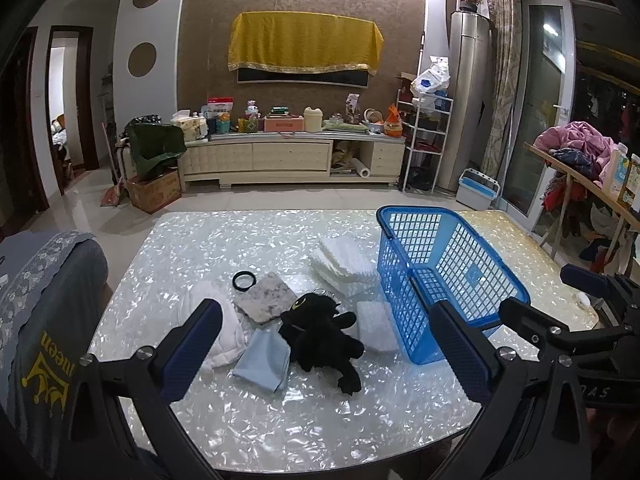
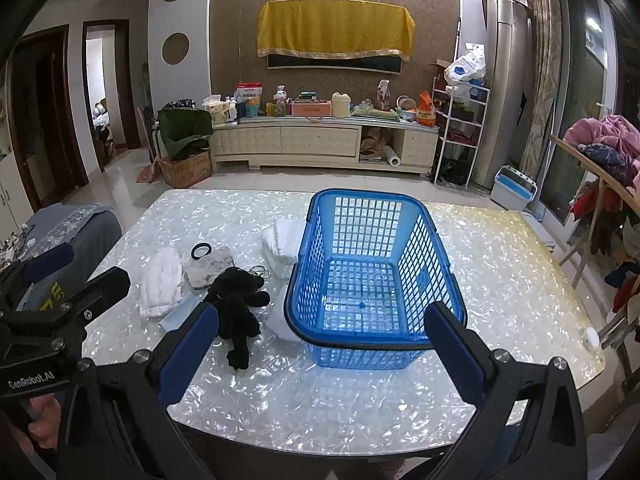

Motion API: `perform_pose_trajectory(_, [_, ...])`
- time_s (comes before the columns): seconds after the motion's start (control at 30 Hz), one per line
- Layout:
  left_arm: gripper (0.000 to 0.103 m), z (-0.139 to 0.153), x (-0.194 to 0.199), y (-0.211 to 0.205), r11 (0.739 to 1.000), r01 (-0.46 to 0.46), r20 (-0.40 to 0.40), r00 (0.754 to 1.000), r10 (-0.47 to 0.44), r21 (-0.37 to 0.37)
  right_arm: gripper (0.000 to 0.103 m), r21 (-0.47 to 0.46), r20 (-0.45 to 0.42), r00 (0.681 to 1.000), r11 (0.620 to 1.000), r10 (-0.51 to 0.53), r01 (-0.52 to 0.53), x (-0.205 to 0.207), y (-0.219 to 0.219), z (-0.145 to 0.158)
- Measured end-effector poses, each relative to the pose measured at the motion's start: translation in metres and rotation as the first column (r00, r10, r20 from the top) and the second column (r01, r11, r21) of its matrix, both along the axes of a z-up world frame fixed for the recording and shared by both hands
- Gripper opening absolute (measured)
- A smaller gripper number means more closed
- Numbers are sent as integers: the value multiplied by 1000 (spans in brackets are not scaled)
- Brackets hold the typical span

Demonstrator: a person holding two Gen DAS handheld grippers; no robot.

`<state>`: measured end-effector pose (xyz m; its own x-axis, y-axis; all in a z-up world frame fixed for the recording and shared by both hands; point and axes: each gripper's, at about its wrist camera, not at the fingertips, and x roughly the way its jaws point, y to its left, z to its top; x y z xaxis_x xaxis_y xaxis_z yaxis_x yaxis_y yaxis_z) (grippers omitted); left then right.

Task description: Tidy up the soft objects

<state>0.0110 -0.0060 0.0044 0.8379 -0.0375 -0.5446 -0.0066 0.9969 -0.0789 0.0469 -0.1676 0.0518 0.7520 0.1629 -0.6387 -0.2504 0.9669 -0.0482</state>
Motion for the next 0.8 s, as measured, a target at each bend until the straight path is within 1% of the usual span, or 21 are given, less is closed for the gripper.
perform_pose_trajectory(0.13, [103,8,10,6,1000,12,-9,1000,-12,-13,103,-25,-16,1000,1000,-6,5,9,6,6])
perform_pose_trajectory(0.27, [103,14,22,19,999,13,-19,1000,-14,-39,103,-3,0,1000,1000,11,-11,18,13,15])
perform_pose_trajectory(0.33, [103,16,30,27,999,3,-42,999,-6,-50,103,2,-3,1000,1000,14,-14,24,18,16])
perform_pose_trajectory(0.43, [103,17,39,42,997,-16,-72,997,11,-75,103,10,-25,998,999,51,-50,35,31,13])
perform_pose_trajectory(0.53, [103,15,46,55,998,-31,-88,996,26,-56,103,44,-50,995,996,85,-83,48,44,10])
perform_pose_trajectory(0.63, [103,9,52,70,998,-47,-119,992,42,-41,103,28,-113,984,990,139,-137,64,65,3])
perform_pose_trajectory(0.67, [103,5,55,75,998,-51,-136,990,46,-38,103,17,-160,973,986,168,-168,71,75,-2])
perform_pose_trajectory(0.7, [103,1,57,80,998,-57,-151,987,52,-27,103,17,-189,964,982,187,-187,75,79,-5])
perform_pose_trajectory(0.77, [103,-6,61,90,998,-68,-175,982,66,-7,103,36,-262,940,976,217,-215,86,93,-17])
perform_pose_trajectory(0.8, [103,-12,63,95,998,-63,-193,979,61,-5,103,35,-285,932,974,225,-225,90,98,-23])
